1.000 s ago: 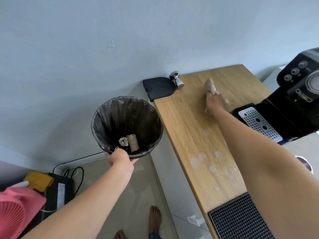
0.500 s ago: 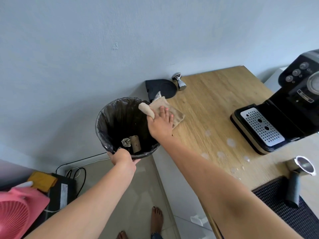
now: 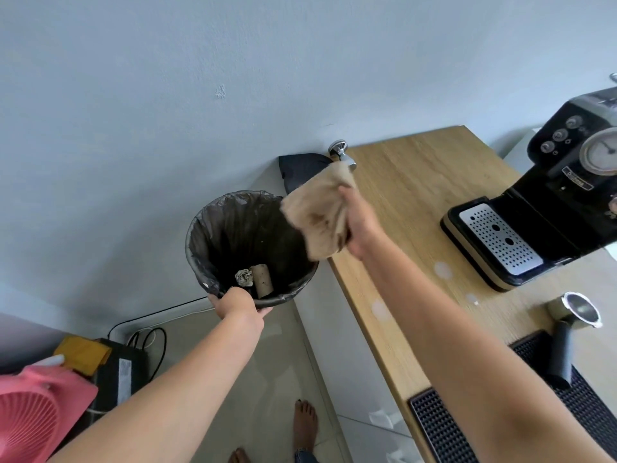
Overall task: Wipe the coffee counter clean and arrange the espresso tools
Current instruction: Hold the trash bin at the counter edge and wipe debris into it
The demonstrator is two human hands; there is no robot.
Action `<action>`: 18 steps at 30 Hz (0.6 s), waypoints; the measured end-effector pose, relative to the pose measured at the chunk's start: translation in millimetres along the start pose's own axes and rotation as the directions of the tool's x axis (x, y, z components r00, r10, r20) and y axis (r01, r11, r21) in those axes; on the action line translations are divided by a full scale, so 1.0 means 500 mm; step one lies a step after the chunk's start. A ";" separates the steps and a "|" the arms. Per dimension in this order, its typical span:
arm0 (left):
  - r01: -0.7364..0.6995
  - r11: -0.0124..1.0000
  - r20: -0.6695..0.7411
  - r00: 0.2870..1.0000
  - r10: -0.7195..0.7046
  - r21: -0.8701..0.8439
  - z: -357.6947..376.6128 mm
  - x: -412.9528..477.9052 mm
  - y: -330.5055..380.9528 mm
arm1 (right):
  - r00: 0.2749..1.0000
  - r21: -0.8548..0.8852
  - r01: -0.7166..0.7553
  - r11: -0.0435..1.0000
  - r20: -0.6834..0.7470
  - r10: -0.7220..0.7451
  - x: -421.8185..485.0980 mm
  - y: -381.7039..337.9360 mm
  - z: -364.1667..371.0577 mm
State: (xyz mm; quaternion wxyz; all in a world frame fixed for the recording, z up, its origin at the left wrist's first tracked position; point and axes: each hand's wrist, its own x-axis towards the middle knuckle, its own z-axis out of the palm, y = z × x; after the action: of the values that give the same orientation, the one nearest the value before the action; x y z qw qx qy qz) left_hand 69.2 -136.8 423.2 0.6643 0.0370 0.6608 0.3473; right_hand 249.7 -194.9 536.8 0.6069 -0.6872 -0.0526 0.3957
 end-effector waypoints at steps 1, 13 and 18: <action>-0.006 1.000 0.001 1.000 0.006 0.012 -0.001 0.003 0.000 | 0.997 0.028 0.074 0.997 -0.039 -0.073 0.008 -0.024 -0.030; -0.025 0.999 0.008 1.000 0.025 0.038 -0.002 -0.001 -0.002 | 0.878 -0.712 0.092 0.696 -0.272 -0.394 0.159 -0.041 -0.130; -0.026 0.999 0.017 1.000 0.026 0.045 -0.002 -0.007 -0.002 | 0.965 -0.962 0.045 0.270 -0.028 -0.259 0.199 0.090 -0.077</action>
State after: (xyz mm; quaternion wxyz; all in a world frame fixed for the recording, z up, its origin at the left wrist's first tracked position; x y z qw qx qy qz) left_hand 69.0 -139.7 425.7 0.6640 0.0635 0.6627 0.3405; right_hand 322.4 -182.0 447.6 0.1136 -0.9367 -0.2890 0.1618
